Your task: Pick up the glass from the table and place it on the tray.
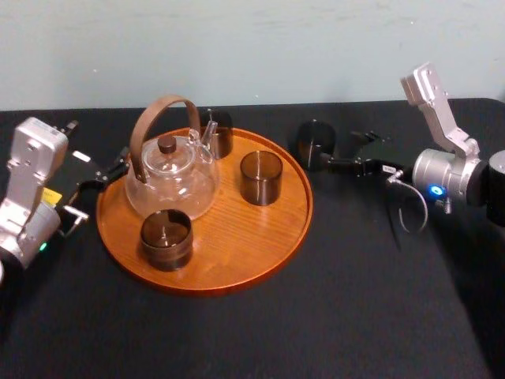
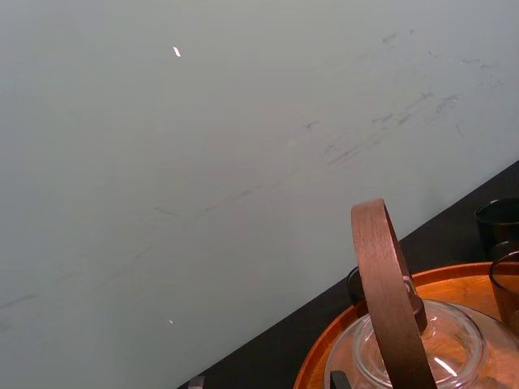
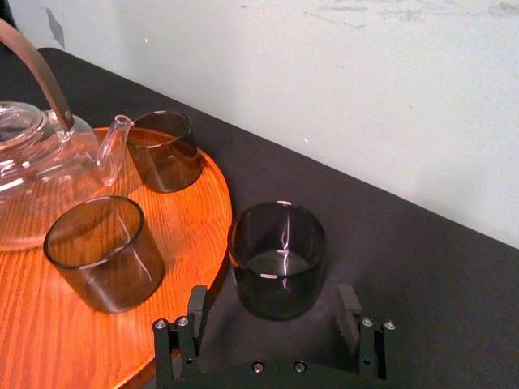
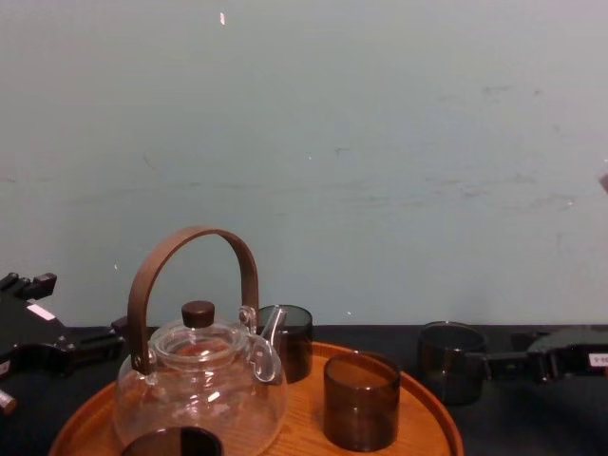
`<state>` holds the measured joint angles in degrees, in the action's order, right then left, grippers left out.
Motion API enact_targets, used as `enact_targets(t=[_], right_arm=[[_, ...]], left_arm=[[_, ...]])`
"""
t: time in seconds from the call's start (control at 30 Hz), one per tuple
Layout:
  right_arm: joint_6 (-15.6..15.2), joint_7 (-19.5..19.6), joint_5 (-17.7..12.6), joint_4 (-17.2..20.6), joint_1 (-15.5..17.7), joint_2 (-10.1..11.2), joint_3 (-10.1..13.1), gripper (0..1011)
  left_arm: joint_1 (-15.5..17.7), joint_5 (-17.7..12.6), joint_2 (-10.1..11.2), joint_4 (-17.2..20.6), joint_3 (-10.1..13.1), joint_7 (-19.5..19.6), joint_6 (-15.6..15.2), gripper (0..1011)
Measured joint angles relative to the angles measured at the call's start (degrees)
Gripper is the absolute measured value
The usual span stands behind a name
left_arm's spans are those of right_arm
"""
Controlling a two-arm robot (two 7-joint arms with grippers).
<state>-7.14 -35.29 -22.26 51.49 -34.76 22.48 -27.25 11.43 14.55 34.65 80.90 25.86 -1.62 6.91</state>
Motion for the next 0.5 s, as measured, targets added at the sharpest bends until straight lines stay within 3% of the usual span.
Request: enact_targets(t=[0.5], right_arm=[[2.0,-0.9,1.92,-6.54,-4.03,-3.37,-0.14,1002]], left_arm=[[0.0,0.0,-0.01,0.0,0.01,0.0,0.0,1001]])
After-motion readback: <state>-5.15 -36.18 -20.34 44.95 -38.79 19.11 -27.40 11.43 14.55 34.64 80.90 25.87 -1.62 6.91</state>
